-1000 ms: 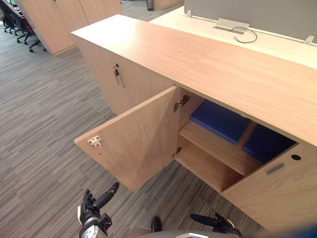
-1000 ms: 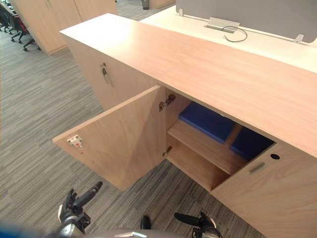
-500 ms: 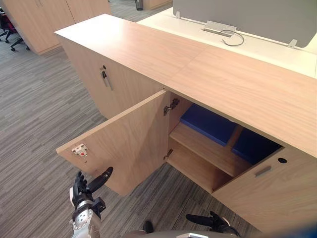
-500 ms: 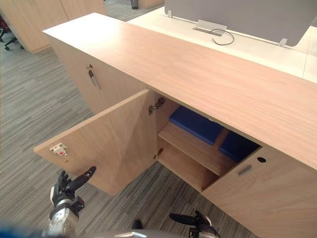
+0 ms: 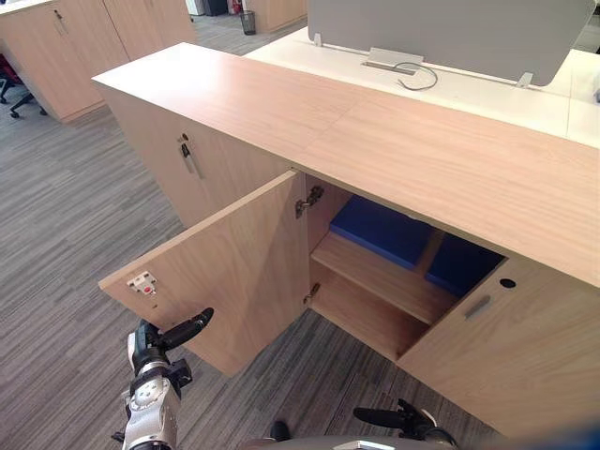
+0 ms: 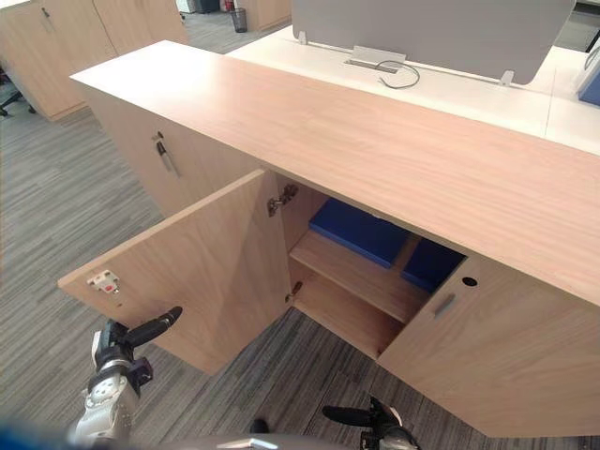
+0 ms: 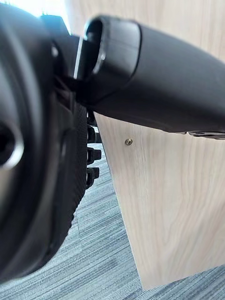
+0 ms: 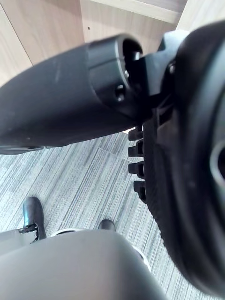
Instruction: Walk over to the cabinet, pick up the folder, carry it to the office cabinet, place the folder inside the office cabinet, then close the office cabinet door
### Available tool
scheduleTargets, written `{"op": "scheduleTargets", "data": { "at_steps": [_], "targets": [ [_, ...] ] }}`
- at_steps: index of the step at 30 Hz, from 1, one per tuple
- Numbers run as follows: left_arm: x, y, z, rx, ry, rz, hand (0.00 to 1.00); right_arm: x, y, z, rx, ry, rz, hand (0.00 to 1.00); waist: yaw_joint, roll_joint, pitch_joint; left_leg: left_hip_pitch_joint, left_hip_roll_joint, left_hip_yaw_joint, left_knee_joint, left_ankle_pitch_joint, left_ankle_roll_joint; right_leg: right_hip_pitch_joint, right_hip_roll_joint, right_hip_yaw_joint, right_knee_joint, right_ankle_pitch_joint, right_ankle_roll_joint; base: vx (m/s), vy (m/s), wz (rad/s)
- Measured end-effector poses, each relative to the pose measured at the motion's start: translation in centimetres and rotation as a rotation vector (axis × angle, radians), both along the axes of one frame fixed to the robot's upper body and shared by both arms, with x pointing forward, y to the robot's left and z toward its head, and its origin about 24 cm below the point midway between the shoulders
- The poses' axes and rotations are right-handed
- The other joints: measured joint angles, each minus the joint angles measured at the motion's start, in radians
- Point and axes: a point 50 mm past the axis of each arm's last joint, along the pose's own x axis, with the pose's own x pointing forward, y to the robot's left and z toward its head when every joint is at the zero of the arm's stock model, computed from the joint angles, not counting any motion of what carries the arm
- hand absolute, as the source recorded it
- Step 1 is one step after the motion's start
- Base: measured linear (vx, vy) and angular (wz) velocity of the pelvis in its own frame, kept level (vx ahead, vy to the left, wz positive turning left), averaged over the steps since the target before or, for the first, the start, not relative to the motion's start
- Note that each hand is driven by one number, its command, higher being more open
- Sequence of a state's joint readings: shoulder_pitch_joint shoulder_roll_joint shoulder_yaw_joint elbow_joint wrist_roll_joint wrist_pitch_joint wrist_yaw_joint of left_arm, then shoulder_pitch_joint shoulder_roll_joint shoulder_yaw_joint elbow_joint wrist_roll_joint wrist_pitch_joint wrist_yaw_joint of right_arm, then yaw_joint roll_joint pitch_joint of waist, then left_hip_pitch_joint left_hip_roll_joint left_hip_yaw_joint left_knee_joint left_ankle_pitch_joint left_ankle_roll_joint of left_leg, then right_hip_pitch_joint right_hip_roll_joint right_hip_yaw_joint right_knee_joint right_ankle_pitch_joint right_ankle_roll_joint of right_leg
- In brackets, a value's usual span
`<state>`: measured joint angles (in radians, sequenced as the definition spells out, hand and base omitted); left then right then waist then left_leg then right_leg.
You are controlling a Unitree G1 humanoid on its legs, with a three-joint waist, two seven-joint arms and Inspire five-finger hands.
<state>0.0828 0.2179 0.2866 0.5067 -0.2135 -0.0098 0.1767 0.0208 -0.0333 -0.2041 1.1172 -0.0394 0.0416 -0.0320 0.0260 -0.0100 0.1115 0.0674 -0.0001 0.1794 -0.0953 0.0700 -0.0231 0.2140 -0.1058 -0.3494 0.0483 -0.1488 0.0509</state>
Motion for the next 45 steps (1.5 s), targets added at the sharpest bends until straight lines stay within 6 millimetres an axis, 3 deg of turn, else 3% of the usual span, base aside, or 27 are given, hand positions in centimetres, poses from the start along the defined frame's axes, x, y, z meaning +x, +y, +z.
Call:
{"op": "scheduleTargets", "data": {
  "at_steps": [2,4,5,7,9,14,18,19,21,24,26,29,33,35,37,39,42,44,45],
  "targets": [
    [-0.2,0.4,0.2,0.098,0.06,-0.103,1.0,-0.1,0.0,0.0,-0.001,0.0,-0.001,1.0,0.004,0.0,0.0,-0.002,0.0,-0.001,0.0,0.001,0.001,-0.001,0.0,0.0,-0.001,0.0,0.0,-0.04,0.002,0.03],
    [-0.8,1.0,0.9,0.297,0.17,-0.35,1.0,-0.4,-0.2,-0.1,-0.003,0.0,-0.006,1.0,0.019,0.0,0.0,-0.009,-0.005,-0.011,0.0,0.002,0.003,-0.003,-0.002,-0.004,-0.003,-0.001,0.001,-0.04,0.007,0.11],
    [-0.9,1.0,1.0,0.317,0.179,-0.377,1.0,-0.4,-0.2,-0.1,-0.002,0.0,-0.008,1.0,0.02,0.0,0.0,-0.01,-0.005,-0.013,0.0,0.002,0.003,-0.003,-0.003,-0.005,-0.004,-0.001,0.001,-0.03,0.012,0.18],
    [-1.9,1.0,1.9,0.454,0.255,-0.616,1.0,-0.6,-0.4,-0.1,-0.002,-0.003,-0.015,1.0,0.028,0.002,0.001,-0.018,-0.014,-0.03,0.0,0.002,0.003,-0.003,-0.008,-0.016,-0.004,-0.001,0.002,-0.03,0.024,0.22],
    [-2.6,0.5,2.5,0.502,0.285,-0.749,1.0,-0.8,-0.6,-0.1,0.0,0.002,-0.02,1.0,0.033,0.005,0.002,-0.021,-0.021,-0.037,0.0,0.001,0.006,-0.002,-0.014,-0.023,-0.003,-0.002,0.006,-0.02,0.034,0.17],
    [-3.7,-3.3,5.4,0.6,0.264,-1.204,1.0,-1.6,-1.5,-0.2,0.004,0.003,-0.075,1.0,0.06,0.025,-0.004,-0.049,-0.039,-0.059,0.001,0.007,0.027,-0.02,-0.028,-0.028,-0.001,0.006,0.019,-0.03,0.054,0.16],
    [-1.7,-8.4,11.7,0.901,-0.136,-1.466,1.0,-2.0,-1.9,-0.2,0.0,-0.001,-0.076,1.0,0.059,0.029,-0.029,-0.073,-0.049,-0.067,0.001,0.022,0.045,-0.037,-0.033,-0.028,0.0,0.011,0.02,-0.01,0.046,0.04],
    [-1.4,-8.7,12.4,0.957,-0.191,-1.474,1.0,-2.1,-2.1,-0.2,-0.005,-0.001,-0.074,1.0,0.056,0.033,-0.036,-0.073,-0.051,-0.069,0.002,0.023,0.047,-0.036,-0.033,-0.028,0.0,0.011,0.02,-0.01,0.021,0.1],
    [-0.6,-10.5,15.7,1.152,-0.437,-1.504,1.0,-2.5,-2.8,-0.1,-0.026,0.012,-0.053,1.0,0.04,0.045,-0.058,-0.073,-0.057,-0.078,0.001,0.026,0.05,-0.033,-0.036,-0.029,0.0,0.011,0.02,-0.02,0.018,0.11],
    [-0.8,-13.1,19.2,1.295,-0.763,-1.474,1.0,-3.0,-3.5,-0.1,-0.041,0.035,-0.056,1.0,0.024,0.057,-0.07,-0.072,-0.059,-0.08,0.001,0.028,0.052,-0.034,-0.038,-0.028,0.0,0.008,0.018,-0.03,0.016,0.05],
    [-1.4,-14.4,20.1,1.322,-0.896,-1.464,1.0,-3.3,-3.8,-0.2,-0.051,0.048,-0.058,1.0,0.013,0.059,-0.072,-0.072,-0.058,-0.074,0.001,0.029,0.051,-0.037,-0.038,-0.019,-0.001,0.004,0.014,-0.04,0.007,-0.1],
    [-2.2,-15.8,19.5,1.271,-0.962,-1.512,1.0,-4.1,-4.0,-0.2,-0.064,0.069,-0.063,1.0,-0.005,0.054,-0.073,-0.069,-0.042,-0.036,0.001,0.029,0.046,-0.053,-0.033,0.029,0.0,0.0,0.01,-0.03,0.0,-0.36],
    [-2.4,-17.0,17.6,1.149,-0.914,-1.561,1.0,-6.5,-4.0,-0.5,-0.06,0.133,-0.087,1.0,-0.042,0.039,-0.073,-0.047,-0.007,0.049,0.001,0.02,0.029,-0.074,-0.012,0.119,0.002,0.007,-0.001,-0.02,-0.02,-0.68],
    [-2.1,-17.2,16.6,1.102,-0.873,-1.56,1.0,-6.5,-3.7,-0.5,-0.045,0.122,-0.129,1.0,-0.061,0.031,-0.078,-0.039,0.011,0.099,0.001,0.014,0.02,-0.094,0.002,0.174,0.004,0.015,-0.011,-0.02,-0.026,-0.86],
    [-1.7,-17.5,14.6,1.032,-0.789,-1.59,1.0,-6.5,-3.5,-0.6,-0.028,0.114,-0.159,1.0,-0.098,0.018,-0.078,-0.011,0.033,0.152,0.001,0.004,0.006,-0.095,0.018,0.227,0.001,0.021,-0.018,-0.02,-0.036,-0.7],
    [-1.7,-17.7,13.5,0.996,-0.739,-1.612,1.0,-6.6,-3.6,-0.6,-0.026,0.116,-0.179,1.0,-0.103,0.015,-0.079,0.001,0.041,0.179,0.001,-0.001,-0.001,-0.096,0.025,0.255,-0.001,0.024,-0.019,-0.01,-0.024,-0.59],
    [-1.4,-17.9,10.3,0.897,-0.589,-1.625,1.0,-6.8,-3.9,-0.6,-0.027,0.126,-0.203,1.0,-0.122,0.01,-0.078,0.019,0.065,0.244,0.009,-0.014,-0.017,-0.108,0.043,0.322,-0.006,0.035,-0.021,0.01,-0.031,-0.64],
    [-1.3,-17.6,9.3,0.861,-0.537,-1.605,1.0,-6.7,-3.5,-0.6,-0.017,0.125,-0.204,1.0,-0.116,-0.003,-0.07,-0.027,0.115,0.293,0.159,-0.092,-0.021,-0.116,0.06,0.378,-0.007,0.054,-0.028,0.01,-0.08,-0.92],
    [-1.0,-17.6,8.7,0.84,-0.495,-1.571,1.0,-6.2,-3.5,-0.6,-0.016,0.115,-0.201,1.0,-0.112,0.002,-0.058,-0.083,0.179,0.309,0.325,-0.172,-0.024,-0.129,0.087,0.419,-0.001,0.064,-0.033,0.0,-0.108,-0.86]
  ]
}}
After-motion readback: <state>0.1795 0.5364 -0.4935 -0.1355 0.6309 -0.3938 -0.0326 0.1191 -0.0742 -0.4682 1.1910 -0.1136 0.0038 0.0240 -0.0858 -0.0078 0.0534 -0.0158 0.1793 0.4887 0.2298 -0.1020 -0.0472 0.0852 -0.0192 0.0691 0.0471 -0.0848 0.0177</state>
